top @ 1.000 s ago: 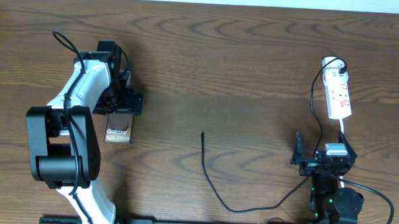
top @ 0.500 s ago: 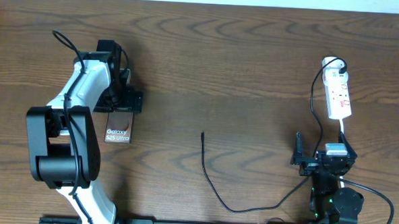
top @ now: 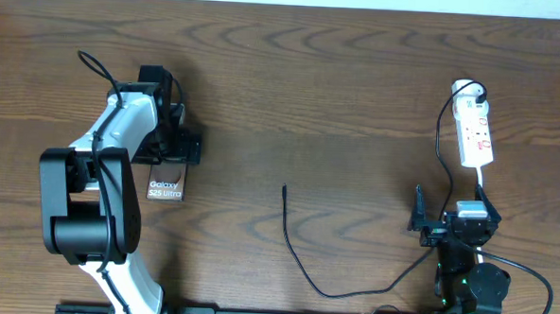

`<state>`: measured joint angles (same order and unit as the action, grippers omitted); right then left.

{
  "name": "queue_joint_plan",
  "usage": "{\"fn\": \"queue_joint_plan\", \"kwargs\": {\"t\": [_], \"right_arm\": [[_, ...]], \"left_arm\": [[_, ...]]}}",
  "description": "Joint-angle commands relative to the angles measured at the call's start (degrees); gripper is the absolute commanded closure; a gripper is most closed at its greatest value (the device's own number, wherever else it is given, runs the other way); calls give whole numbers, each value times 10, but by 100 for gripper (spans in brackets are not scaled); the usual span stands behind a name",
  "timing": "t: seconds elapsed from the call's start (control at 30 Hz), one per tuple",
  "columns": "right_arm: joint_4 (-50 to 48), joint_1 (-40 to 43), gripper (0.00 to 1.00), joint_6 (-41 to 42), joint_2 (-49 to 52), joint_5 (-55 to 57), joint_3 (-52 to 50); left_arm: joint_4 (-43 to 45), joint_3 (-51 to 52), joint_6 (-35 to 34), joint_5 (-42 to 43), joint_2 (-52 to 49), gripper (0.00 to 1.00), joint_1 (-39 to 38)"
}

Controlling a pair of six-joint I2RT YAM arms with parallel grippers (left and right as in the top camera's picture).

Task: Plug charger to phone and switch on socket
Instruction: 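Lower the left gripper around the phone's sides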

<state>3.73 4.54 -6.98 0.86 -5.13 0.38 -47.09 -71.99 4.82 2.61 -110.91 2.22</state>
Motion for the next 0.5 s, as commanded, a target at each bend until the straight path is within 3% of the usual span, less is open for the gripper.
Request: {"fn": "queue_joint_plan", "kwargs": {"t": [0.0, 0.47], "right_arm": [[3, -5, 1, -8, -1, 3, -1], [3, -5, 1, -8, -1, 3, -1]], "left_arm": [[6, 6, 10, -12, -2, 2, 2], [40, 42, 12, -18, -2, 2, 2]]}}
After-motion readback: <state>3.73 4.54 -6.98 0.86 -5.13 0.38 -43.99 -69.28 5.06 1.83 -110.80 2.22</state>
